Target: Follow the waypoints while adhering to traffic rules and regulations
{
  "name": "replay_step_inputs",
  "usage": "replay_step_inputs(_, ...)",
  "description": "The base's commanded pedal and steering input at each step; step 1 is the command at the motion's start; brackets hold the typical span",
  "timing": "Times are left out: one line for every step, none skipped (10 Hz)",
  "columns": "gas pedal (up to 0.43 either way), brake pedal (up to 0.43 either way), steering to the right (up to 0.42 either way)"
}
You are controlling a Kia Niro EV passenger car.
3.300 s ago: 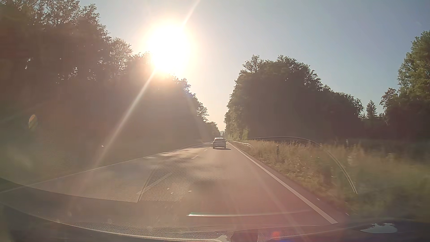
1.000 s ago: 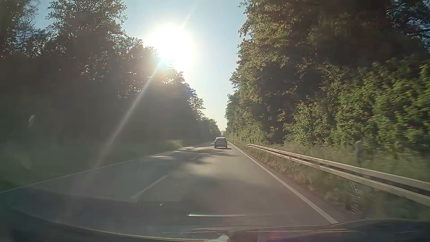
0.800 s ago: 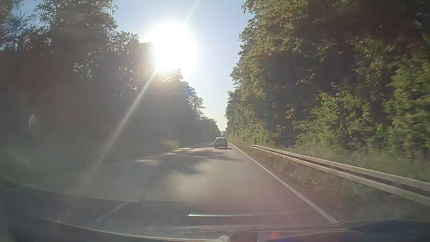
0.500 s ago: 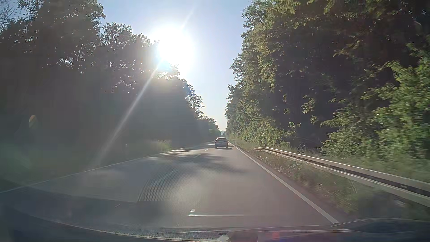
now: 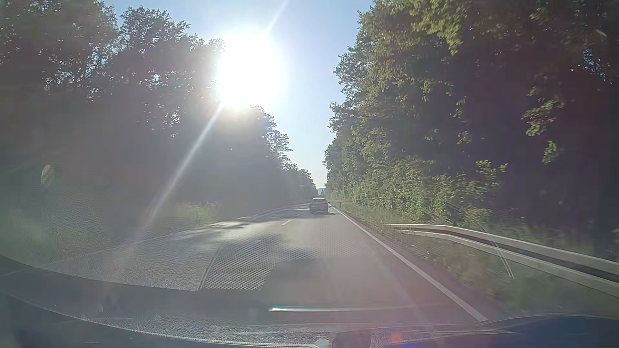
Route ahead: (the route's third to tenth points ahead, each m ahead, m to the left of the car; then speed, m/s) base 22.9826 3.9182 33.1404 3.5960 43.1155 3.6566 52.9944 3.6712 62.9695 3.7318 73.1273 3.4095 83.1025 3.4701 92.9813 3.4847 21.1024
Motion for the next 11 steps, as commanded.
replay_step_inputs(0.130, 0.000, 0.001)
replay_step_inputs(0.130, 0.000, 0.001)
replay_step_inputs(0.130, 0.000, 0.001)
replay_step_inputs(0.130, 0.000, 0.001)
replay_step_inputs(0.130, 0.000, 0.001)
replay_step_inputs(0.130, 0.000, 0.001)
replay_step_inputs(0.130, 0.000, 0.001)
replay_step_inputs(0.130, 0.000, 0.001)
replay_step_inputs(0.130, 0.000, 0.001)
replay_step_inputs(0.138, 0.000, 0.001)
replay_step_inputs(0.138, 0.000, 0.001)
